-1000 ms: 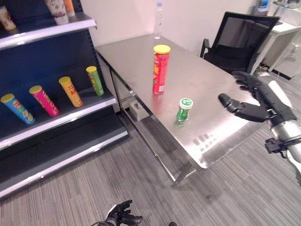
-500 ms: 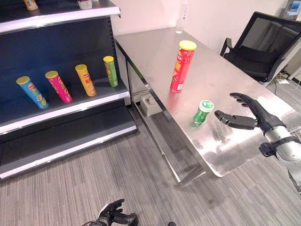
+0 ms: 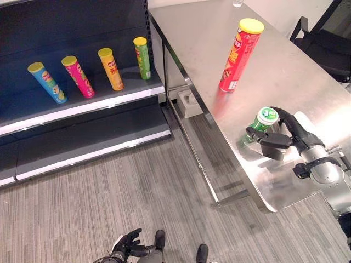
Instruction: Put the goods on the table back onto the shelves and tidy them up.
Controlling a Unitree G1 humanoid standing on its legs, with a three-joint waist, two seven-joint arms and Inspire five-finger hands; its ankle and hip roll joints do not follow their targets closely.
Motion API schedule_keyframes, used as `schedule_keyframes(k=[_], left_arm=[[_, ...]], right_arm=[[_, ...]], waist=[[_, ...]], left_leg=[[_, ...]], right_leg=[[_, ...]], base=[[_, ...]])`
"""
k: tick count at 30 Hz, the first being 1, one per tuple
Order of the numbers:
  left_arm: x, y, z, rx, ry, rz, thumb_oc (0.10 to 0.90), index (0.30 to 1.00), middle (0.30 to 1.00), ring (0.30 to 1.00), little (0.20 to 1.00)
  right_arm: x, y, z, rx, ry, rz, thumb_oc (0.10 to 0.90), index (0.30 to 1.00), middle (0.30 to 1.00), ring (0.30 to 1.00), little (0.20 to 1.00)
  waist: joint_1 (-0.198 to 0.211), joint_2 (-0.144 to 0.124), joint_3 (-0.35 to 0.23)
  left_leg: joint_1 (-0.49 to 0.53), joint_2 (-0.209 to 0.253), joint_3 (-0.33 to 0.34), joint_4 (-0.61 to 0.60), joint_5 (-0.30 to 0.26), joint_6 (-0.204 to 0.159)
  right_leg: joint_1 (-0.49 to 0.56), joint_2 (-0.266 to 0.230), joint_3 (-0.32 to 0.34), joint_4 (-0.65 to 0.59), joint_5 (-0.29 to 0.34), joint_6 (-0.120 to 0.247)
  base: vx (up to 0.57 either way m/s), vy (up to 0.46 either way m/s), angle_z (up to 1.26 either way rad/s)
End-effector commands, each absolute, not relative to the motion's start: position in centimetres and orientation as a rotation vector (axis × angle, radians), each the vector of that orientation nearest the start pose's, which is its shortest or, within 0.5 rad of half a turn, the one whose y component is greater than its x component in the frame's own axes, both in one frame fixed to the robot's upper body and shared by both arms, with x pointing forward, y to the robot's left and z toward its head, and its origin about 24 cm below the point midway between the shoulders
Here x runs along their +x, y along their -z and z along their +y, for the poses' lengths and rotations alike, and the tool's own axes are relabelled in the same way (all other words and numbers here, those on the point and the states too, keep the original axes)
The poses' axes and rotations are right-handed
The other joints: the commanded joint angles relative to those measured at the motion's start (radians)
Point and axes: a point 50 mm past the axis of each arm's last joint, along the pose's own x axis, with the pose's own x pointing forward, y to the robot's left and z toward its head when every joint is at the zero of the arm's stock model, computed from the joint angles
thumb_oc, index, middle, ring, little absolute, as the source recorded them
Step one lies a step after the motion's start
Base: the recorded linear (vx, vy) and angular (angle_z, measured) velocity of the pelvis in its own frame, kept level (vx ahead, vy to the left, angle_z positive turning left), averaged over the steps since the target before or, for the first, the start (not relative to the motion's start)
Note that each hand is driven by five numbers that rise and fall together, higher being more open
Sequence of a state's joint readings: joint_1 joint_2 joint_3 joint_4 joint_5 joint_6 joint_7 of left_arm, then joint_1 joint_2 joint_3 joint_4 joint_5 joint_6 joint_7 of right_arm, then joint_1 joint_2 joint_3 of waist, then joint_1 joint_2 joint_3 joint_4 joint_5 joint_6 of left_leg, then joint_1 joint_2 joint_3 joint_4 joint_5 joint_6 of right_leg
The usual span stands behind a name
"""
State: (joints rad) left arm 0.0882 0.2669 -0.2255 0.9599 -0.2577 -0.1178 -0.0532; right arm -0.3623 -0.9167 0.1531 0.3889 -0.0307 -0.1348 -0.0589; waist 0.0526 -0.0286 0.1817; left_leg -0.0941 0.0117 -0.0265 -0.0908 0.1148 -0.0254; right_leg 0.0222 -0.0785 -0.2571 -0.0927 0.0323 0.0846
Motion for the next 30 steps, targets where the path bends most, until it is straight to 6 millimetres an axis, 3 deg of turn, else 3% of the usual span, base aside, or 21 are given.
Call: schedule_keyframes(k=[1,9,10,11,25,30], left_arm=[[13.3,13.4,22.3,0.112,0.0,0.863,0.8,0.9,0.9,0.9,0.9],[13.3,13.3,22.5,0.128,-0.007,0.862,0.8,0.9,0.9,0.9,0.9],[13.3,13.3,22.5,0.129,-0.007,0.863,0.8,0.9,0.9,0.9,0.9],[13.3,13.3,22.5,0.129,-0.007,0.863,0.8,0.9,0.9,0.9,0.9],[12.8,13.5,23.3,0.153,-0.028,0.887,0.8,0.9,0.9,0.9,0.9],[12.5,13.6,23.8,0.157,-0.047,0.905,0.8,0.9,0.9,0.9,0.9]], right_arm=[[32.2,-21.1,-30.1,-0.995,0.213,-0.357,0.8,0.9,0.9,0.9,0.9],[32.4,-21.2,-30.5,-1.02,0.29,-0.367,0.8,0.9,0.9,0.9,0.9],[32.4,-21.3,-30.5,-1.019,0.292,-0.37,0.554,0.531,0.531,0.531,0.531],[32.4,-21.3,-30.5,-1.019,0.292,-0.37,0.406,0.309,0.309,0.309,0.309],[31.3,-22.1,-29.9,-1.031,0.292,-0.448,0.4,0.3,0.3,0.3,0.3],[29.7,-23.9,-29.4,-1.002,0.302,-0.566,0.4,0.3,0.3,0.3,0.3]], waist=[[0.04,-0.033,-0.025],[0.052,-0.037,-0.029],[0.054,-0.038,-0.029],[0.054,-0.038,-0.029],[0.05,-0.044,-0.043],[0.039,-0.044,-0.059]], left_leg=[[0.047,0.021,0.034,0.004,-0.108,-0.046],[0.05,0.016,0.016,0.004,-0.113,-0.044],[0.051,0.016,0.016,0.004,-0.114,-0.044],[0.051,0.016,0.016,0.004,-0.114,-0.044],[0.072,0.018,0.015,0.004,-0.126,-0.044],[0.09,0.023,0.021,0.004,-0.133,-0.046]], right_leg=[[-0.001,-0.073,0.039,0.005,-0.032,0.098],[0.01,-0.076,0.022,0.005,-0.037,0.098],[0.011,-0.076,0.021,0.005,-0.038,0.098],[0.011,-0.076,0.021,0.005,-0.038,0.098],[0.029,-0.074,0.016,0.005,-0.047,0.098],[0.046,-0.072,0.018,0.005,-0.053,0.095]], base=[[0.01,-0.001,0.05],[0.02,0.001,0.1],[0.01,-0.001,0.1],[0.02,-0.002,0.08],[0.0,0.0,0.01],[0.0,0.0,0.0]])
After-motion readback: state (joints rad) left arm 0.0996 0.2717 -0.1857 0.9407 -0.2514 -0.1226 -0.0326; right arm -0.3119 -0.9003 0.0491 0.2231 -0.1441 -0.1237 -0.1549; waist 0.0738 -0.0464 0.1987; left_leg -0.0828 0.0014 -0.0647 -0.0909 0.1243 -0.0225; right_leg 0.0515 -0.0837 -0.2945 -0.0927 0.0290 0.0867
